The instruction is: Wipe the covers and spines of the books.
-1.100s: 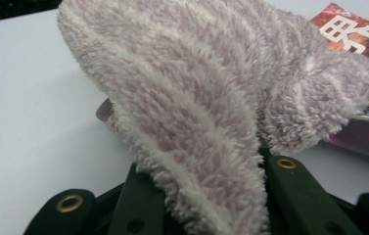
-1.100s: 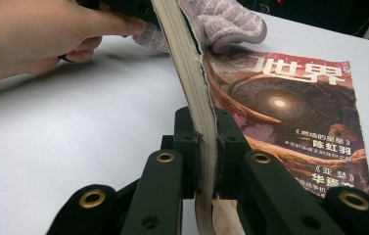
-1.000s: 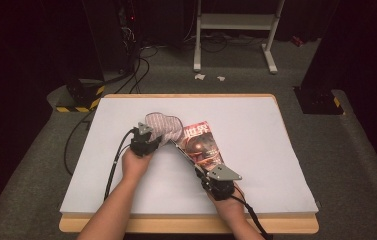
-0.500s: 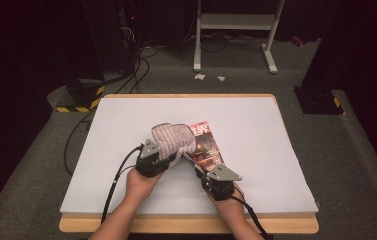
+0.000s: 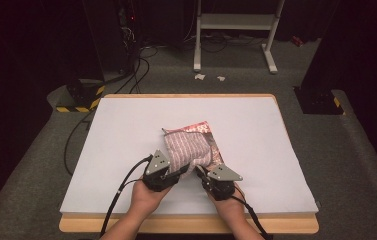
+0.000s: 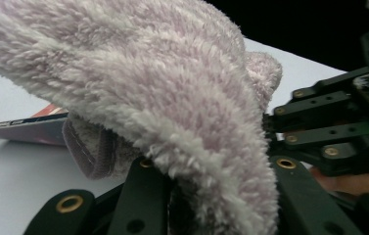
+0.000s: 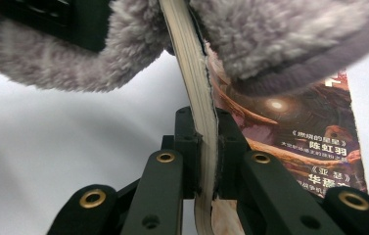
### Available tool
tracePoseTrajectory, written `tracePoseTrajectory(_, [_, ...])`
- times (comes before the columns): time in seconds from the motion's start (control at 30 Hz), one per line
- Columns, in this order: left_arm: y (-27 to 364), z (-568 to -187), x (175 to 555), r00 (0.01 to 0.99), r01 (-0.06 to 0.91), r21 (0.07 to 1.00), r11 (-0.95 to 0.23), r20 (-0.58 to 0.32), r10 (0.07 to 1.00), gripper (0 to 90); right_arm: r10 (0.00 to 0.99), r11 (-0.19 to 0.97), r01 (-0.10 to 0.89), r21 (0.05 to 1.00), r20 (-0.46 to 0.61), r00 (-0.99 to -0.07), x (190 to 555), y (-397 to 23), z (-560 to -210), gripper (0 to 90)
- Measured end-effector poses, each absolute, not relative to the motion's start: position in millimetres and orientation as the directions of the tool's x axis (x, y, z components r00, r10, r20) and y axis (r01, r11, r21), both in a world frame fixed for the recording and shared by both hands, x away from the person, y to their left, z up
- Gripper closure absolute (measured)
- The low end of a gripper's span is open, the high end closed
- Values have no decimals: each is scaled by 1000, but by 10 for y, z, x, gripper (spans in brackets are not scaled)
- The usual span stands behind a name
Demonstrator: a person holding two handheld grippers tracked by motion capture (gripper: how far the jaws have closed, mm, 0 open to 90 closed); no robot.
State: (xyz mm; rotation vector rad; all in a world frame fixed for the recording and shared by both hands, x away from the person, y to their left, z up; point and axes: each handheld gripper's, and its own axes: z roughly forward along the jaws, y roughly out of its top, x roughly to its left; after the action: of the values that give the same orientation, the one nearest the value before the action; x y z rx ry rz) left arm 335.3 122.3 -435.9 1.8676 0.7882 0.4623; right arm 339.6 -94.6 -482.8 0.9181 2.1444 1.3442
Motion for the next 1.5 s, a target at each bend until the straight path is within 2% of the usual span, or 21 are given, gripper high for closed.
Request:
tracePoseTrajectory(0.37, [1394,-4521,3670,656,361,895,-261,-45,753,709,729,315,303,899,-25,-684,3399,-926,-4841,834])
tracePoseTrajectory(0.73, [1723,-4803,4303,505,481,846,-232,-50,862,711,727,317,302,899,-26,-686,3399,-930,-4835,833])
tracePoseTrajectory(0.97, [1860,-4935,4547,447,510,828,-231,-26,894,711,727,315,302,900,-24,-686,3398,-942,-4828,833])
tracePoseTrajectory(1.2, [1871,-4959,4664,418,519,815,-257,21,908,710,726,314,301,900,-24,-687,3398,-942,-4830,833])
tracePoseTrajectory(1.37, [1874,-4948,4659,430,535,806,-253,-2,903,712,727,313,302,901,-23,-686,3396,-941,-4828,833])
tracePoseTrajectory(1.5, [1817,-4900,4514,464,520,816,-252,-22,886,715,726,312,298,902,-24,-687,3397,-943,-4830,833])
